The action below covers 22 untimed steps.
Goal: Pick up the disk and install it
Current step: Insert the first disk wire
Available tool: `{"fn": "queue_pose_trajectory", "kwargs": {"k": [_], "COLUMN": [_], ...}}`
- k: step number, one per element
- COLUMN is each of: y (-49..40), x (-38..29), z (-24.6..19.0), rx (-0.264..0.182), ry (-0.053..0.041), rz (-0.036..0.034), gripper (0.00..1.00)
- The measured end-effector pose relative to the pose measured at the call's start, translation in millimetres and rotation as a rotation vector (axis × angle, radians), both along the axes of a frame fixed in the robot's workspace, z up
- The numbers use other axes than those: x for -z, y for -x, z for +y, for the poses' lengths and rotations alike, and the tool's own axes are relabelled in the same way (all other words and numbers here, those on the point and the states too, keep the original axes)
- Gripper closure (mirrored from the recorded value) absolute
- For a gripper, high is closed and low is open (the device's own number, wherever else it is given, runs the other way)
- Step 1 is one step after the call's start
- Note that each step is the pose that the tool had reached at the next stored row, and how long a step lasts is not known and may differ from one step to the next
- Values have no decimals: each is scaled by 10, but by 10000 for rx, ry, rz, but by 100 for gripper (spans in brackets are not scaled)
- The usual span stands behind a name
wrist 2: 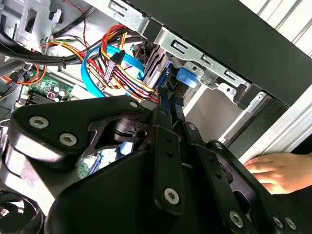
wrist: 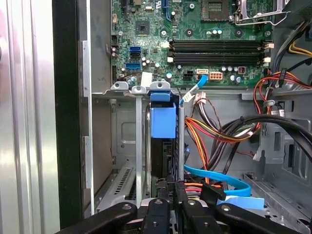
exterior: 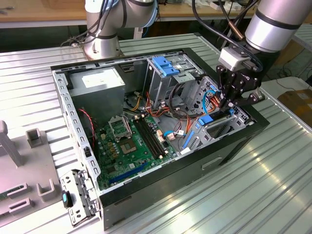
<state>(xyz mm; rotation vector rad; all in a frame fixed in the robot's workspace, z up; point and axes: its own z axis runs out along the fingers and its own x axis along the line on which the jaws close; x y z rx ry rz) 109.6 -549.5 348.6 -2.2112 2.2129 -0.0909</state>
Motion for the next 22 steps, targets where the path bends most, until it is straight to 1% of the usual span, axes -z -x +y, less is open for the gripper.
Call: {"fn": "queue_pose_trajectory", "kwargs": {"k": [11, 16, 22], "y": [0, 1, 1], "x": [32, 24, 19], "z": [-6, -7, -6], "rx": [-9, -9, -9], "ry": [1, -29, -27], "rz": [1, 0, 0], "gripper": [84, 84, 84]}}
